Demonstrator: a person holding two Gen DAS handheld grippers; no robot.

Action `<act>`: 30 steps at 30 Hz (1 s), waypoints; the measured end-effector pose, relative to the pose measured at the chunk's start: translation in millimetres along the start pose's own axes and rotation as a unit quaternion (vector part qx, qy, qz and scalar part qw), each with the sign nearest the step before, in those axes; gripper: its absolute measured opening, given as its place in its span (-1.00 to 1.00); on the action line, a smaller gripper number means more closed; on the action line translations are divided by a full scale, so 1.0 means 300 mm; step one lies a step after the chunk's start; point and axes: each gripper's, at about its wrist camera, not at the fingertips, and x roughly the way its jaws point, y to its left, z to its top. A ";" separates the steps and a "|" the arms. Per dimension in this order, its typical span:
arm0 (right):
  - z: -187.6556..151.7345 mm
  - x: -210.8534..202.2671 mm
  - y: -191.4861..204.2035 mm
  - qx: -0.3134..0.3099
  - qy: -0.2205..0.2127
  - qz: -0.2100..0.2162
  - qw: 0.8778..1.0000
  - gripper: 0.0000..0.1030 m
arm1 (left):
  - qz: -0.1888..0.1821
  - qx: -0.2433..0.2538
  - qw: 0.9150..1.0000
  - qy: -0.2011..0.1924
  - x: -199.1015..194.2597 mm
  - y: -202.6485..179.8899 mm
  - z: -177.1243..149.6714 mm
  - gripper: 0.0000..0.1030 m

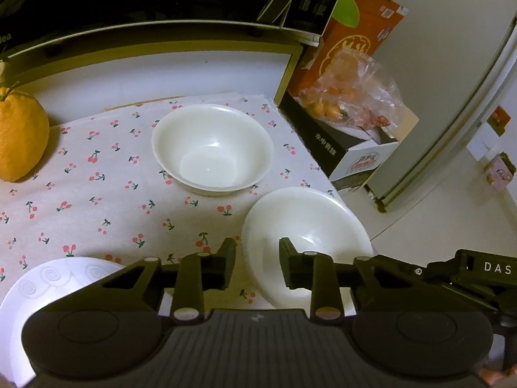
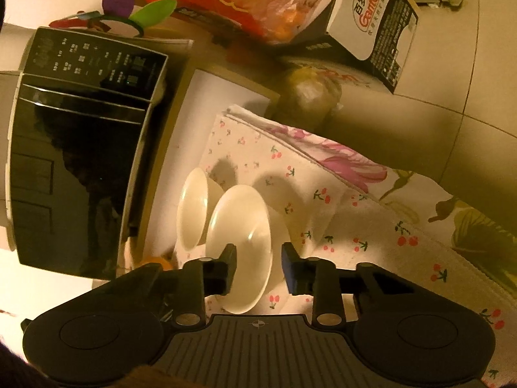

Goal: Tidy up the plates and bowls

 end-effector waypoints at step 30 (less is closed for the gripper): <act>0.003 -0.065 0.029 -0.011 -0.005 0.023 1.000 -0.80 | 0.017 0.027 0.999 -0.028 -0.097 -0.063 -0.029 -0.75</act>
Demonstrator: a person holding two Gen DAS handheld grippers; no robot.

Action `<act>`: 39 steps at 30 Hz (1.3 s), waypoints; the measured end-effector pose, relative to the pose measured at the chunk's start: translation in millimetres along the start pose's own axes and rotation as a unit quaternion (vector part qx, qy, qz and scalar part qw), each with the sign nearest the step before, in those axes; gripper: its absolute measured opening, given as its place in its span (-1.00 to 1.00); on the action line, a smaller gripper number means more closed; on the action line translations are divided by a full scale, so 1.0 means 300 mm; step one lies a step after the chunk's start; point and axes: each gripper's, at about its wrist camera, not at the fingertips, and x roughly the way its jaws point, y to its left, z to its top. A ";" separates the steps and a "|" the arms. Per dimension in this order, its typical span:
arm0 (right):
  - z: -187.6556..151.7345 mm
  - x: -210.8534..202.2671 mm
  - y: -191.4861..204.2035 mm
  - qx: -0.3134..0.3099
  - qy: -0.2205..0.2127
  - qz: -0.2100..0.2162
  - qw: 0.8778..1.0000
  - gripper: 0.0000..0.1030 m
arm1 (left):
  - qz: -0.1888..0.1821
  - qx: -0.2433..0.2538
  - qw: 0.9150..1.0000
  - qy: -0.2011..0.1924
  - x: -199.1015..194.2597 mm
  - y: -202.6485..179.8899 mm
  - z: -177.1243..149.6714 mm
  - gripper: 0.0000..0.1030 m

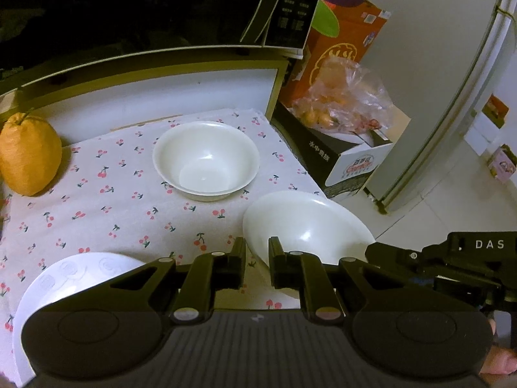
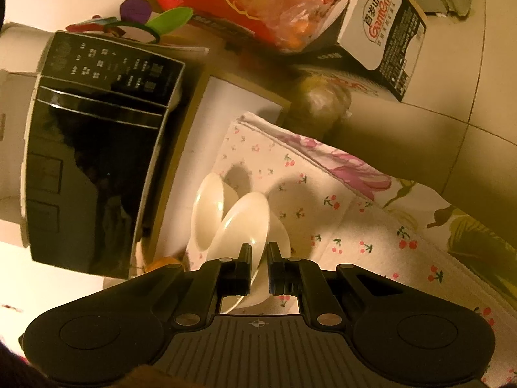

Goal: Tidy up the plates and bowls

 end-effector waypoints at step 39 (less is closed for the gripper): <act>-0.124 -0.245 0.126 -0.122 0.059 -0.001 0.991 -0.79 | -0.046 -0.073 0.995 -0.050 -0.295 -0.006 -0.249 -0.75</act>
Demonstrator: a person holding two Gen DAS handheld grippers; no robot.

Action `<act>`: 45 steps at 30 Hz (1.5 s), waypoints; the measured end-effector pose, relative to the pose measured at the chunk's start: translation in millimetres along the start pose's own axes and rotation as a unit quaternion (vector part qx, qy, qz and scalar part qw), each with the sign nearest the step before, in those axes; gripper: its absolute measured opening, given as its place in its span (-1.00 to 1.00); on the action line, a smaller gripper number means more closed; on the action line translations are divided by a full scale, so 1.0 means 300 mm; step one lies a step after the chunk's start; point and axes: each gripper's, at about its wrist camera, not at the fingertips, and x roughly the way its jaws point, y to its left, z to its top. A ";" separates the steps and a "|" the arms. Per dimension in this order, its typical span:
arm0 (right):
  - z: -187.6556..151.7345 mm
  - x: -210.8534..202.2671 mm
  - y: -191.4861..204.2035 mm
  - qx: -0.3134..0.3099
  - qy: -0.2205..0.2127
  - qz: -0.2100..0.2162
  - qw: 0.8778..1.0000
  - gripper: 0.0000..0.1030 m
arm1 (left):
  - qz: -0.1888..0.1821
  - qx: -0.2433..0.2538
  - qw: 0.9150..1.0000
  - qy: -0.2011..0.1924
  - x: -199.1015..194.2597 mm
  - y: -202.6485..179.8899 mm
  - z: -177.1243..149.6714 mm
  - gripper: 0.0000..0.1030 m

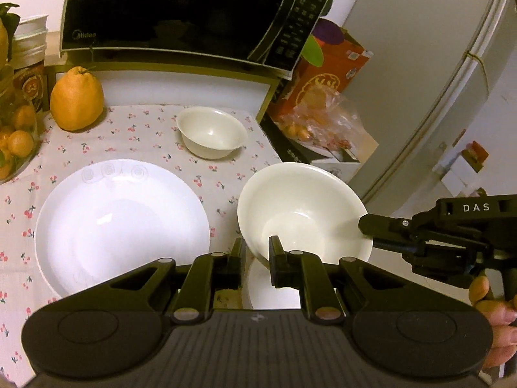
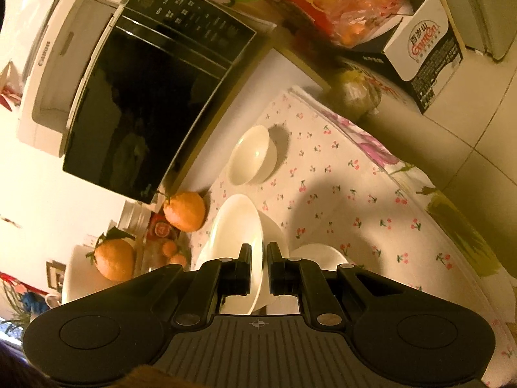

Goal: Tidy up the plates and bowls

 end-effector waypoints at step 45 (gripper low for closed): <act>-0.071 0.071 -0.026 -0.048 0.056 -0.145 0.987 -0.73 | 0.028 0.029 0.996 0.075 0.068 -0.038 -0.117 -0.70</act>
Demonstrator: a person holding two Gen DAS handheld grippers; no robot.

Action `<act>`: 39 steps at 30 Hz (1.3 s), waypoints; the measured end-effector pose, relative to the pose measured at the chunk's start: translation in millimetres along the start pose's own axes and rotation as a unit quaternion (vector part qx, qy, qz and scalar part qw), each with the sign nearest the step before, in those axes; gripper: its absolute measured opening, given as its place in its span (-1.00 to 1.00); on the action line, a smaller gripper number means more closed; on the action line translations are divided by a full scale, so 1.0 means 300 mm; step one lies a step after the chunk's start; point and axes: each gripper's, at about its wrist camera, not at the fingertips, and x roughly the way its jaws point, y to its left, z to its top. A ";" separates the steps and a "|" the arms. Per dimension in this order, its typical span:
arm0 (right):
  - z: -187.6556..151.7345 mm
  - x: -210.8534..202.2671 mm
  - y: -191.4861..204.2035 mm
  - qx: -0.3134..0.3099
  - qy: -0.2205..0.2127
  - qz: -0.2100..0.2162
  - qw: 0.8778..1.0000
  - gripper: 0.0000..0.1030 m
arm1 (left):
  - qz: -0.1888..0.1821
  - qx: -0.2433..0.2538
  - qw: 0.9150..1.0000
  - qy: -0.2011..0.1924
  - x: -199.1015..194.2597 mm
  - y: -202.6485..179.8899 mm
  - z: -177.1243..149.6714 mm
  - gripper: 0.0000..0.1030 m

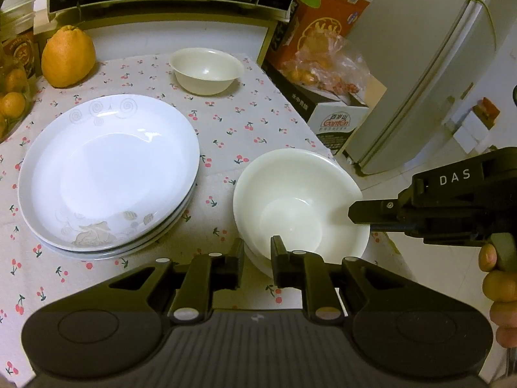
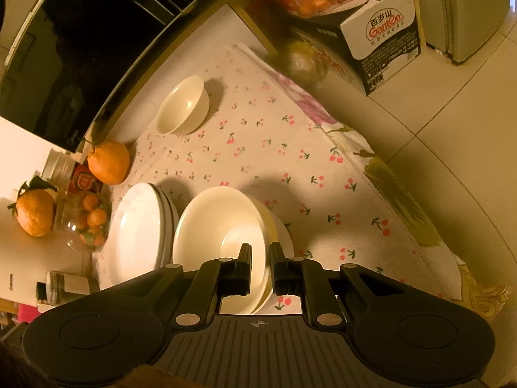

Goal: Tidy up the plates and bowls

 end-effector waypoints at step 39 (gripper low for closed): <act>0.021 -0.025 -0.004 0.008 -0.005 0.003 1.000 -0.34 | -0.010 0.002 1.000 0.001 0.011 -0.002 -0.001 -0.28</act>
